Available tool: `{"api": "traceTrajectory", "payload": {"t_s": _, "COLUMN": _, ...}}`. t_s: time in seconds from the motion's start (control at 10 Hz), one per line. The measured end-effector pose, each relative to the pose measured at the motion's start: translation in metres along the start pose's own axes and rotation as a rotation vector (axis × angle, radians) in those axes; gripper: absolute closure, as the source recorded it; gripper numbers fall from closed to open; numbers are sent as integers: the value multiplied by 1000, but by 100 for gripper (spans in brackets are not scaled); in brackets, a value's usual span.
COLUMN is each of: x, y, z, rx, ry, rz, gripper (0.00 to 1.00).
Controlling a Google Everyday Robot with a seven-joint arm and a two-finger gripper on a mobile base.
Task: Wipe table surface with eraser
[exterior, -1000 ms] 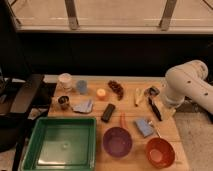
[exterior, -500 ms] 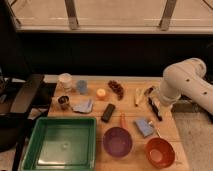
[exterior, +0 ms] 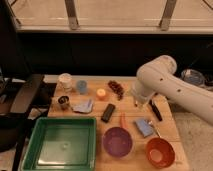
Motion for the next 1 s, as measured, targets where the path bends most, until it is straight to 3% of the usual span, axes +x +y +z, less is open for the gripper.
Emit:
{"api": "traceTrajectory", "payload": {"t_s": 0.5, "x": -2, "y": -2, "z": 0, "rx": 3, "ry": -11, "rz": -13, "gripper": 35}}
{"api": "traceTrajectory", "payload": {"t_s": 0.6, "x": -4, "y": -4, "z": 0, "rx": -6, "ry": -22, "rz": -45, "gripper": 35}}
{"api": "traceTrajectory", "payload": {"t_s": 0.8, "x": -10, "y": -17, "z": 15, "rx": -20, "ry": -57, "rz": -134, "gripper": 35}}
{"api": "traceTrajectory", "payload": {"t_s": 1.0, "x": -8, "y": -21, "z": 42, "rx": -34, "ry": -92, "rz": -164, "gripper": 35}}
